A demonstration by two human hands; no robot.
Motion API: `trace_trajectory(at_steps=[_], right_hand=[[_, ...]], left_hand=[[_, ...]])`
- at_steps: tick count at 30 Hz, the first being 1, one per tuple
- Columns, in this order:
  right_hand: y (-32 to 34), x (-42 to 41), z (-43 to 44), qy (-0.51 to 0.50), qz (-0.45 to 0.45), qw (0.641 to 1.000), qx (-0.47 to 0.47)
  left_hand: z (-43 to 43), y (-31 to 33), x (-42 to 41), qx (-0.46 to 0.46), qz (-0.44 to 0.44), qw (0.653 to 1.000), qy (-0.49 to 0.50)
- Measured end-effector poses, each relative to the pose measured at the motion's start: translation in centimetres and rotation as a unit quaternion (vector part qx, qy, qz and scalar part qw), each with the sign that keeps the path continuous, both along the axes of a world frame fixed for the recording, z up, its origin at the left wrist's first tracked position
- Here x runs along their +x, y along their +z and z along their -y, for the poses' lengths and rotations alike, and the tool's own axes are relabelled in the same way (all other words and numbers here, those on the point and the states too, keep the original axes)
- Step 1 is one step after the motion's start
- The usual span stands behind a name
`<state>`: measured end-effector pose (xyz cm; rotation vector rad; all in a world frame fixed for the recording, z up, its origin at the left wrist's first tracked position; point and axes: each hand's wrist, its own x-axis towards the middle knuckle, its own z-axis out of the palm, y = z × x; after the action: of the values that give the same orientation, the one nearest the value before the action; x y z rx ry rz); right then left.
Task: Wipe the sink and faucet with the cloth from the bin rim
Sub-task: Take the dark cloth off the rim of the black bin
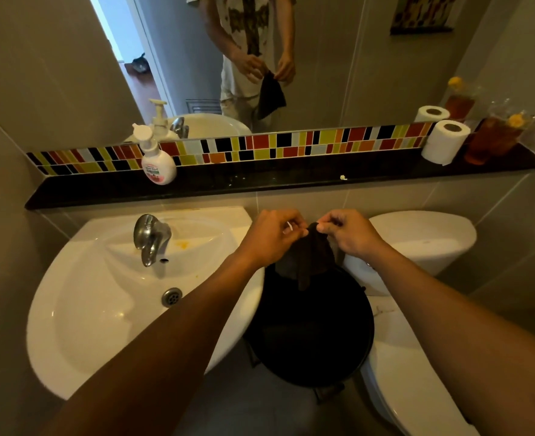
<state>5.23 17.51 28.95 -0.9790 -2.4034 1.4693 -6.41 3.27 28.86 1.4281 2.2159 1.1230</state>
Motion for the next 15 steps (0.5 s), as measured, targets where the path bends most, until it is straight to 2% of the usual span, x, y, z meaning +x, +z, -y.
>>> trace_trajectory(at_steps=[3, 6, 9, 12, 13, 15], right_hand=[[1.2, 0.1, -0.4, 0.02, -0.017, 0.995, 0.098], [1.6, 0.9, -1.8, 0.016, -0.028, 0.986, 0.165], [1.5, 1.4, -3.4, -0.047, -0.021, 0.982, 0.179], [1.0, 2.1, -4.4, -0.104, 0.061, 0.971, 0.207], [0.7, 2.3, -4.5, -0.111, 0.076, 0.968, 0.212], [0.4, 2.3, -3.5, -0.062, 0.053, 0.981, 0.176]], left_hand=[[0.6, 0.5, -0.9, 0.018, 0.065, 0.996, 0.062], [1.3, 1.1, -2.0, 0.014, 0.094, 0.994, 0.06], [1.4, 1.7, -2.4, 0.034, 0.114, 0.991, 0.056], [1.1, 2.6, -2.3, 0.064, 0.107, 0.991, 0.05], [1.0, 2.9, -2.2, 0.07, 0.096, 0.992, 0.047], [0.6, 3.5, -2.0, 0.074, 0.07, 0.994, 0.035]])
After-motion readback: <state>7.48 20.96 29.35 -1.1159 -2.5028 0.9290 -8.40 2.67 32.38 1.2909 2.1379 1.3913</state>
